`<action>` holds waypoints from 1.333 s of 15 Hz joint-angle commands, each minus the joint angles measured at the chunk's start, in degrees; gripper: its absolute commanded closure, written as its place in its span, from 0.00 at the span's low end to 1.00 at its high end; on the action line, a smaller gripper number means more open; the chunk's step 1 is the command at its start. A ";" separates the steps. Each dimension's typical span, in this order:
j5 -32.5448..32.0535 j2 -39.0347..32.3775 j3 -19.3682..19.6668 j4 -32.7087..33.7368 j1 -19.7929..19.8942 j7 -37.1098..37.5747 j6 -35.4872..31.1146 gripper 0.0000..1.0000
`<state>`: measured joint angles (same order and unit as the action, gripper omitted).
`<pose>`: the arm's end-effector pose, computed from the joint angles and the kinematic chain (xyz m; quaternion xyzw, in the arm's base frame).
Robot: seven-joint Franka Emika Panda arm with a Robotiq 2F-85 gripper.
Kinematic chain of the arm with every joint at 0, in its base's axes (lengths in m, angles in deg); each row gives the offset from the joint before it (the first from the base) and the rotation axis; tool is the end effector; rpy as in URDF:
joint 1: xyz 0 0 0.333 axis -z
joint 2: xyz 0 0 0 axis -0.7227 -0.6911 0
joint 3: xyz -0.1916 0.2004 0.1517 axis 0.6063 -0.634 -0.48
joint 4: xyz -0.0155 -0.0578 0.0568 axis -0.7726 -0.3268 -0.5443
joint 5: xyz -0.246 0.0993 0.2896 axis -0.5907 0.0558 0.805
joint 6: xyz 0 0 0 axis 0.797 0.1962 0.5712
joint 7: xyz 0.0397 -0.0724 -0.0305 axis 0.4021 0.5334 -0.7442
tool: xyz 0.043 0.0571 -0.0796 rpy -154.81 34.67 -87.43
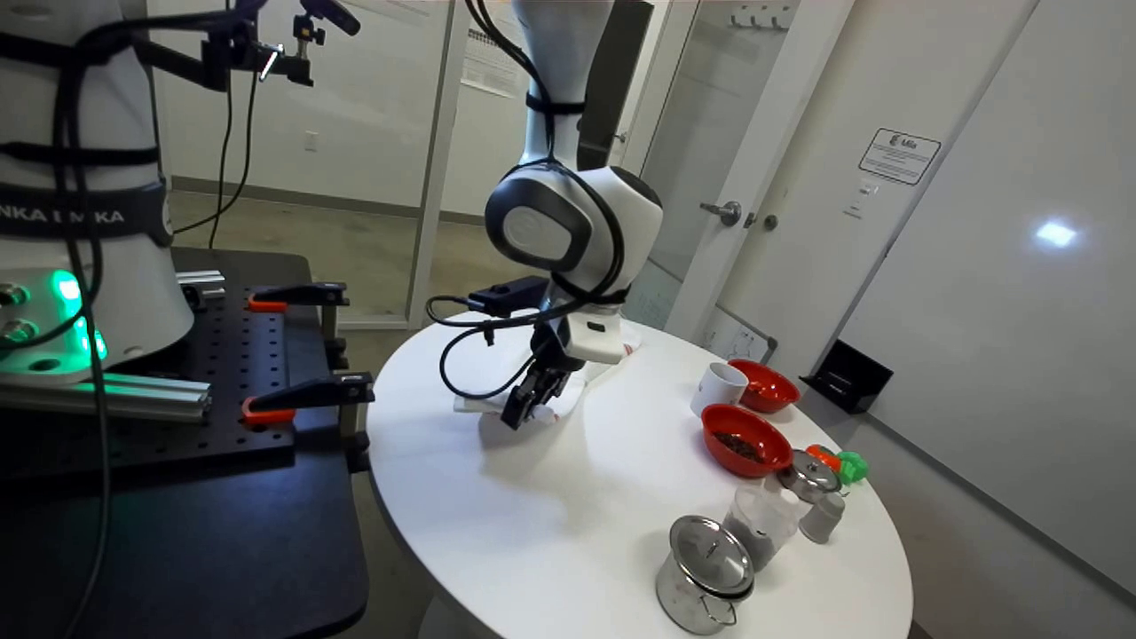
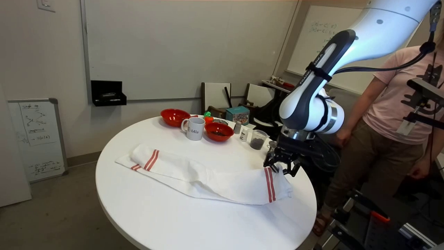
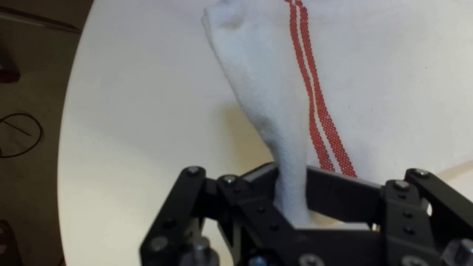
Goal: Fold up the white towel on the table.
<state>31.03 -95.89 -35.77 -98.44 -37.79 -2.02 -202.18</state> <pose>0.4427 -0.1137 0.0631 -0.8704 0.4894 0.0497 0.0204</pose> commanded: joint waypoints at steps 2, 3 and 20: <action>0.87 6.50 2.59 -3.42 0.56 -0.36 3.22 1.00; 0.93 7.12 3.02 -3.76 0.80 -0.38 3.43 1.00; 1.57 9.39 9.63 -5.24 4.24 1.87 7.51 1.00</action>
<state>34.61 -87.60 -27.67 -105.19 -30.39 -1.96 -198.20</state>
